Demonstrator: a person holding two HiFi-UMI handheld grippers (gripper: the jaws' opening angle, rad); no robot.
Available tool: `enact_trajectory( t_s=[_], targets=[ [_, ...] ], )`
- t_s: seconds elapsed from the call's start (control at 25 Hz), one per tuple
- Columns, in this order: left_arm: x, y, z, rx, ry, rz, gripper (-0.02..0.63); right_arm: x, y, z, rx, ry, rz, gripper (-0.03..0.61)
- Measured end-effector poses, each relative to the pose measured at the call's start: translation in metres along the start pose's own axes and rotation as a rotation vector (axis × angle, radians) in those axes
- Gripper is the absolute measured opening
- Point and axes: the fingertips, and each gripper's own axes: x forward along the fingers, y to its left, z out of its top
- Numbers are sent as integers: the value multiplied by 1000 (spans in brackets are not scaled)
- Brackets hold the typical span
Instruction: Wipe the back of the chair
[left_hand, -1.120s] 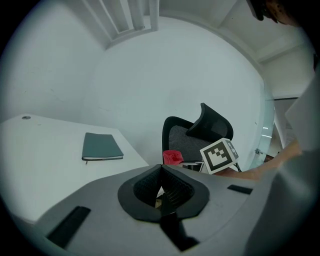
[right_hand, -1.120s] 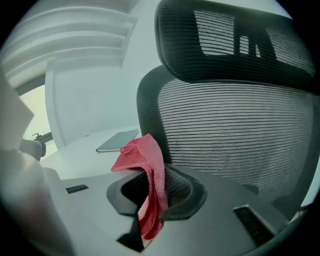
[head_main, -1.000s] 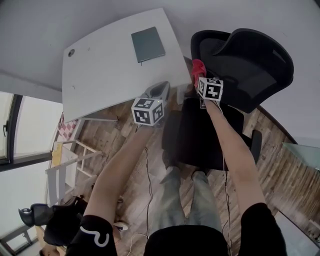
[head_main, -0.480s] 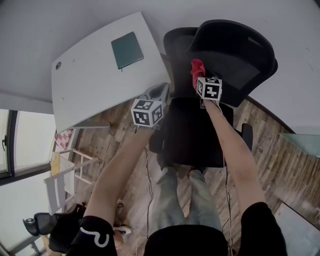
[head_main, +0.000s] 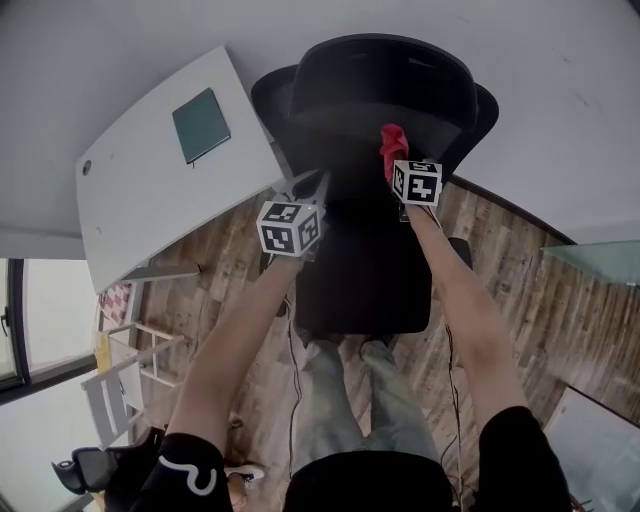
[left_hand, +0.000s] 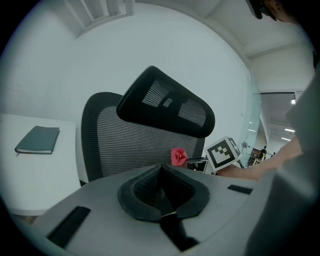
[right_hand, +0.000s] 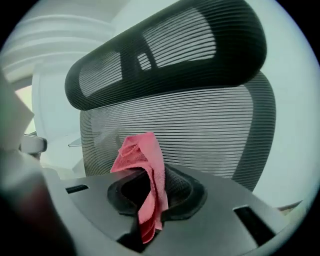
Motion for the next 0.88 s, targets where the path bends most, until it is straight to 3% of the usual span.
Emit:
enact_trajectory(
  t_s=[0.24,0.52,0.72,0.88],
  targets=[
    [36,-46,-1,2,1,-29,26,-25,-72,-8,7,4,-44,72],
    [63,-93,-6,16,8,-74,26,-49,-128,-14,32,-7,-76,72],
    [74,-109,-9,12,9,-79,26,-64,-160,-21,108,-10,-96,72],
    [71,-108,-10,8,12,-73,25,-74,-169,-26,104,-6,-109,72]
  ],
)
